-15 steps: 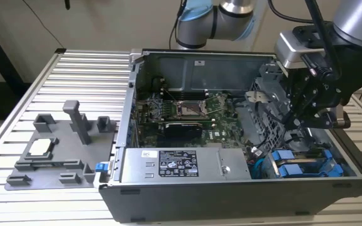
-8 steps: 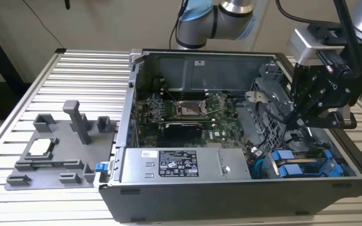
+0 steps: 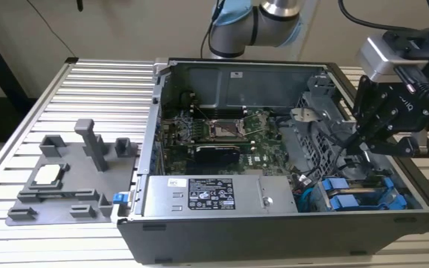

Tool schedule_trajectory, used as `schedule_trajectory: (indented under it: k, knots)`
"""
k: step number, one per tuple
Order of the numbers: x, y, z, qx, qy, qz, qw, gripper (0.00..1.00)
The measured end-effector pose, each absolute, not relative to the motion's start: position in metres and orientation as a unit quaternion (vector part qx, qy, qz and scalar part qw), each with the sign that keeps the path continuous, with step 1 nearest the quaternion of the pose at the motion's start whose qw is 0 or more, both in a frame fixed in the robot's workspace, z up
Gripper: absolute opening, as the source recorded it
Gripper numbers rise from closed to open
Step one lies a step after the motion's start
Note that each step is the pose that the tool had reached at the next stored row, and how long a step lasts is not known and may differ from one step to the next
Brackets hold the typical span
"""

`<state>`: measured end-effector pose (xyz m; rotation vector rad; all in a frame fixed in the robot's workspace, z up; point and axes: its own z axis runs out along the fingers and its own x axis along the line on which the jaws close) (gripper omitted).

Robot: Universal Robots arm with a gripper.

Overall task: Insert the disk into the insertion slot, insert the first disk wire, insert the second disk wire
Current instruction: 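Insert the second disk wire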

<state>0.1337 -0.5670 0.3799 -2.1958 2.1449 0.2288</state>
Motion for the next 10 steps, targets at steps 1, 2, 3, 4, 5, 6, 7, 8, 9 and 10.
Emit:
schedule_trajectory:
  k: [1, 2, 3, 4, 5, 6, 7, 8, 9, 10]
  knots:
    - [0.134, -0.569, 0.380, -0.713, 0.696, 0.076, 0.034, 0.16]
    - [0.135, -0.571, 0.379, -0.713, 0.696, 0.078, 0.035, 0.16]
    - [0.136, -0.574, 0.379, -0.713, 0.696, 0.079, 0.037, 0.16]
    - [0.137, -0.576, 0.379, -0.713, 0.696, 0.082, 0.039, 0.16]
    - [0.137, -0.578, 0.378, -0.713, 0.695, 0.084, 0.041, 0.16]
    - [0.138, -0.580, 0.378, -0.712, 0.695, 0.085, 0.043, 0.16]
    - [0.139, -0.582, 0.377, -0.712, 0.695, 0.087, 0.045, 0.16]
    - [0.139, -0.584, 0.377, -0.712, 0.695, 0.089, 0.047, 0.16]
    - [0.140, -0.586, 0.376, -0.712, 0.694, 0.091, 0.049, 0.16]
    - [0.140, -0.588, 0.376, -0.712, 0.694, 0.093, 0.051, 0.16]
